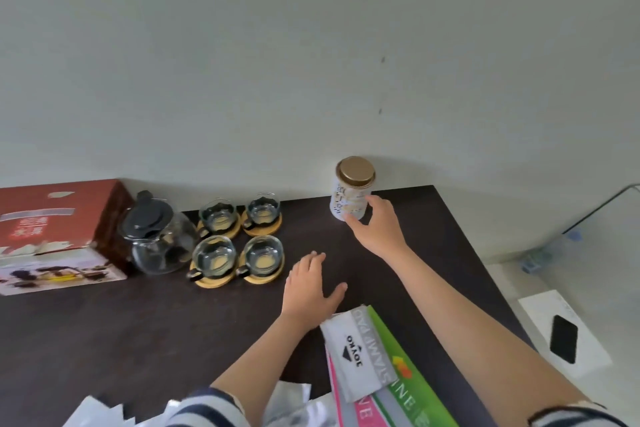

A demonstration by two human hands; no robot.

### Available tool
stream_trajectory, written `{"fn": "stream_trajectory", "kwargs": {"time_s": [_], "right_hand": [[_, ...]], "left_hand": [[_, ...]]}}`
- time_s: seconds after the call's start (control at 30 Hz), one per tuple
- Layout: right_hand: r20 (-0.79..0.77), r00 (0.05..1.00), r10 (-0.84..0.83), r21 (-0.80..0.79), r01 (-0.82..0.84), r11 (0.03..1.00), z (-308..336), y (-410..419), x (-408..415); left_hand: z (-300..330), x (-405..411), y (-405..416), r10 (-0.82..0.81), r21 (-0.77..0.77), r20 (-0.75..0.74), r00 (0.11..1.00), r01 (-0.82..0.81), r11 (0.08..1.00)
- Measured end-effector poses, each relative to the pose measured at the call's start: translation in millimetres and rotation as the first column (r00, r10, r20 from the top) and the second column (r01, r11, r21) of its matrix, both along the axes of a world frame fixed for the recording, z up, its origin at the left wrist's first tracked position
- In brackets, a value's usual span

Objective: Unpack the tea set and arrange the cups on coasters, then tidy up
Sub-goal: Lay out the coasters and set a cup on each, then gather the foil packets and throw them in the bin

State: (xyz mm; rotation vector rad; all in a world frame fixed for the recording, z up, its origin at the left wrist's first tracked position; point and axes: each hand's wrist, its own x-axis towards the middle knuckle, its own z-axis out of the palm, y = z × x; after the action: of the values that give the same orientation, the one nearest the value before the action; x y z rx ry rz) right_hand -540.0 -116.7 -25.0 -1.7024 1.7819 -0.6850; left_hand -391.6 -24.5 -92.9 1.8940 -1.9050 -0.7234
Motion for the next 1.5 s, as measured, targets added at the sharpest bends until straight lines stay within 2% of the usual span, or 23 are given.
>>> {"fn": "stream_trajectory", "kwargs": {"time_s": [0.13,0.23,0.4,0.53,0.67,0.73,0.87,1.03,1.2,1.33,1.5], "right_hand": [[0.027,0.999,0.028,-0.094,-0.025,0.995,3,-42,-21],[0.038,0.999,0.037,-0.163,-0.030,0.986,7,-73,-25],[-0.032,0.996,0.078,-0.170,-0.082,0.982,7,-114,-24],[-0.070,0.991,0.115,-0.161,-0.125,0.979,2,-128,-21],[-0.157,0.980,0.125,-0.222,-0.158,0.962,-3,-132,-21],[-0.123,0.982,0.147,-0.240,-0.173,0.955,-4,-132,-23],[0.051,0.983,0.176,-0.338,-0.149,0.929,5,-123,-29],[0.156,0.985,0.069,-0.398,-0.001,0.918,3,-85,-65],[0.109,0.993,-0.054,-0.276,0.083,0.958,-53,-33,-98],[-0.006,1.000,-0.021,-0.126,0.020,0.992,-92,-19,-95],[-0.083,0.996,0.017,-0.108,-0.025,0.994,-109,-24,-79]], "left_hand": [[11,-36,-61,0.194,-0.003,-0.137,0.971,-0.196,0.981],[17,-49,-103,0.261,0.011,-0.201,0.944,-0.265,0.964],[19,-58,-159,0.300,0.080,-0.326,0.896,-0.290,0.954],[7,-58,-186,0.311,0.081,-0.366,0.877,-0.303,0.950],[0,-61,-193,0.298,0.097,-0.394,0.869,-0.283,0.954],[-1,-62,-192,0.285,0.082,-0.397,0.873,-0.276,0.958],[-1,-60,-193,0.270,0.073,-0.381,0.884,-0.262,0.962],[-4,-56,-191,0.237,0.028,-0.330,0.914,-0.242,0.970],[-6,-52,-191,0.202,-0.011,-0.293,0.934,-0.215,0.977],[-9,-51,-192,0.195,-0.015,-0.294,0.936,-0.208,0.978],[-11,-52,-192,0.192,-0.030,-0.283,0.940,-0.209,0.977]]}}
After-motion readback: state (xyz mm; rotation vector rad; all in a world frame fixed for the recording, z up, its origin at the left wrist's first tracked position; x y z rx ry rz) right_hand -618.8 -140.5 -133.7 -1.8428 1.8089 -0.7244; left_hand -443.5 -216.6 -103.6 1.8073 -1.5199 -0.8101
